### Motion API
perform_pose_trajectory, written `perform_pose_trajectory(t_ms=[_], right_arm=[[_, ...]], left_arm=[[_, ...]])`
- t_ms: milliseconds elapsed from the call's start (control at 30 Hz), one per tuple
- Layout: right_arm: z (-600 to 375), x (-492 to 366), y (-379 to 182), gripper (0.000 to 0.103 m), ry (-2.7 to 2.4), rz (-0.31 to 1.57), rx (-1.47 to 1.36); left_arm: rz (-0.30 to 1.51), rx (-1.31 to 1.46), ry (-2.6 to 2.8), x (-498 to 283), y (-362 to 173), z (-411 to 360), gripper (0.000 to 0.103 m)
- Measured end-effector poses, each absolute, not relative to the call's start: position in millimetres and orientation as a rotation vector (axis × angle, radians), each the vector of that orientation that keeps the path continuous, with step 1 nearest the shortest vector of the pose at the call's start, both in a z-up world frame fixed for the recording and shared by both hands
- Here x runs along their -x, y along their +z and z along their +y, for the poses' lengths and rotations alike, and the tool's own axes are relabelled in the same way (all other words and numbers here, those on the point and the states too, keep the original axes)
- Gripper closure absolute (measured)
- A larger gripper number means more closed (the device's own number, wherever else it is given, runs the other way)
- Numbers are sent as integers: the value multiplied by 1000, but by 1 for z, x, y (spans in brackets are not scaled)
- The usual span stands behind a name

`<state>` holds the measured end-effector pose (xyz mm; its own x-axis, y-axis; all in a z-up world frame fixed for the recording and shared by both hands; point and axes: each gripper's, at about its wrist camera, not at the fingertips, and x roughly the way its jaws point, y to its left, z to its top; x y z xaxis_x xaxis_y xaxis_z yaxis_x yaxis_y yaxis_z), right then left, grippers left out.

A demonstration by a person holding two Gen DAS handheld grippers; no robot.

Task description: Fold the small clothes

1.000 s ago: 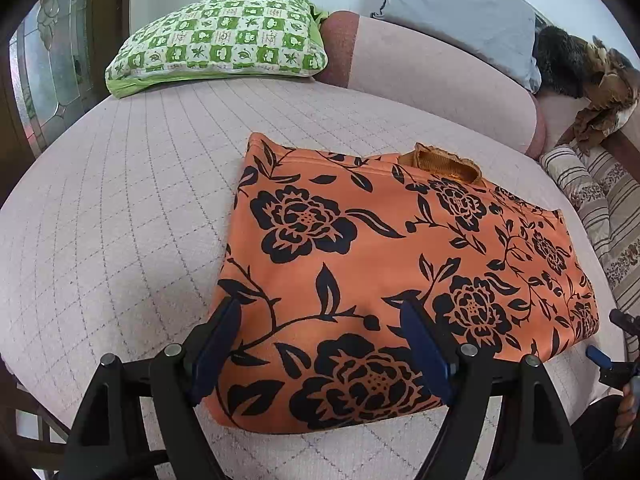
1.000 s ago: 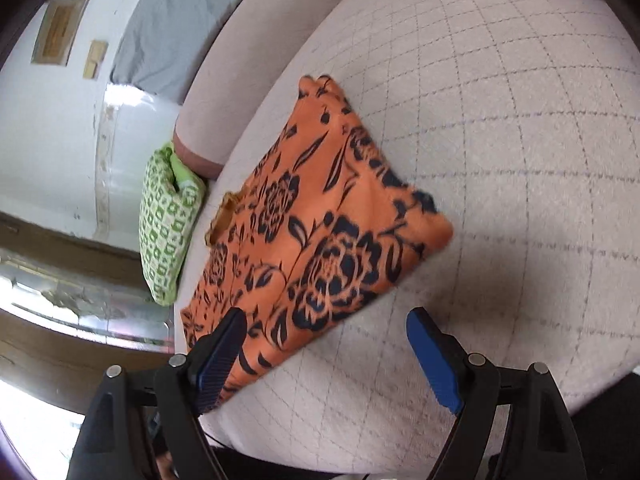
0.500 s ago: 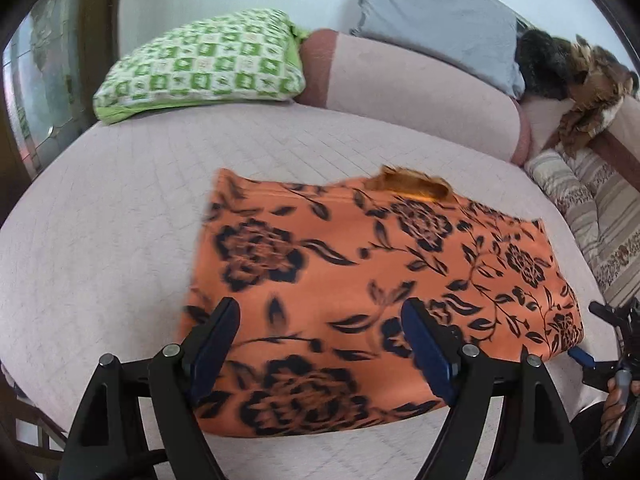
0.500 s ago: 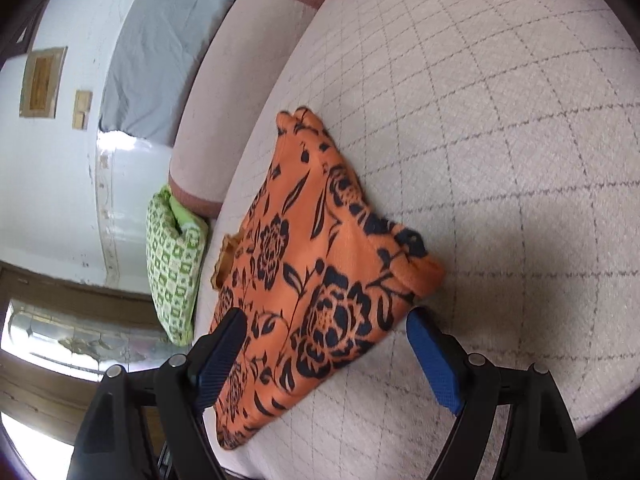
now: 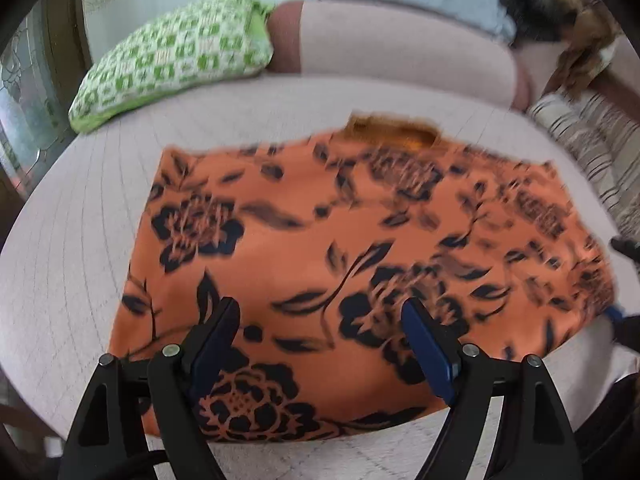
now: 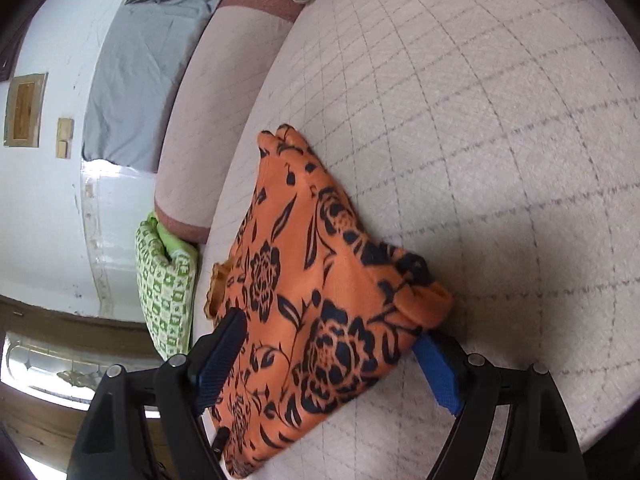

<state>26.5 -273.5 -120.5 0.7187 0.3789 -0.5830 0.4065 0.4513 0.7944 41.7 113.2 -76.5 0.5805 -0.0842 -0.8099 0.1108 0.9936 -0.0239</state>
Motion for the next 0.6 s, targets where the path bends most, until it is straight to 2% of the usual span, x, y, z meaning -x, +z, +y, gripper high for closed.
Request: perform_pose_trajectory(t_ms=[33, 67, 100, 200, 333, 500, 600], right_arm=[[-272, -29, -118, 50, -10, 813, -1124], [-270, -32, -115, 60, 5, 819, -1103], [-268, -34, -111, 64, 7, 831, -1067], [-266, -39, -112, 64, -22, 863, -991], [-266, -41, -122, 45, -20, 860, -1027], [-262, -45, -118, 44, -25, 869, -1000], [-261, -44, -118, 46, -18, 868, -983]], left_arm=[[946, -8, -118, -41, -76, 115, 20], [934, 16, -117, -37, -72, 116, 20], [918, 32, -111, -36, -69, 117, 20], [912, 16, -97, -40, -70, 113, 20], [980, -35, -74, -49, -89, 107, 20], [918, -11, -75, -39, -67, 113, 20], [939, -29, -38, -45, -77, 115, 20]])
